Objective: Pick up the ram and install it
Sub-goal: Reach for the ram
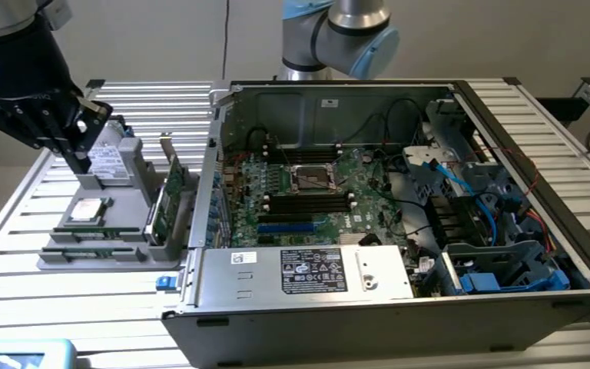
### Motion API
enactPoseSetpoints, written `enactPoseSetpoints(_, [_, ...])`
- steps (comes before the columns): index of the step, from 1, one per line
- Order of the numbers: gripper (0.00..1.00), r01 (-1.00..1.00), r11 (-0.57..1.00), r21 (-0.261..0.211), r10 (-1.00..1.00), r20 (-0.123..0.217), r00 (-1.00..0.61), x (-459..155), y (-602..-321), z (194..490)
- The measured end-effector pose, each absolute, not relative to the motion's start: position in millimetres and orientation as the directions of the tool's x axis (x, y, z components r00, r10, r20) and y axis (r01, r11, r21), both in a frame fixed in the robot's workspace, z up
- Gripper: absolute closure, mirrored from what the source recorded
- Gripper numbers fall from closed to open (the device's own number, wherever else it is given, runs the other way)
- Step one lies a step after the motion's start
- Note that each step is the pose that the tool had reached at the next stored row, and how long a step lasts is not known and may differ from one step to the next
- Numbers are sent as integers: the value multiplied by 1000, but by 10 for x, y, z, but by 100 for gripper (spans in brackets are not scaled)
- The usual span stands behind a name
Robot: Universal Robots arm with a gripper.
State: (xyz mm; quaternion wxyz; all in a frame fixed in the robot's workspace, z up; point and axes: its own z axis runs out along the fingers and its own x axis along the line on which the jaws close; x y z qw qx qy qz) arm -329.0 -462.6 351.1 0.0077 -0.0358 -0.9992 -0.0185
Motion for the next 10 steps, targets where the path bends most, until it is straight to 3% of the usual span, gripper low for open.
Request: enactPoseSetpoints(10, [89, 72, 997, 36, 71, 17, -997, -3327, -4615, 3496])
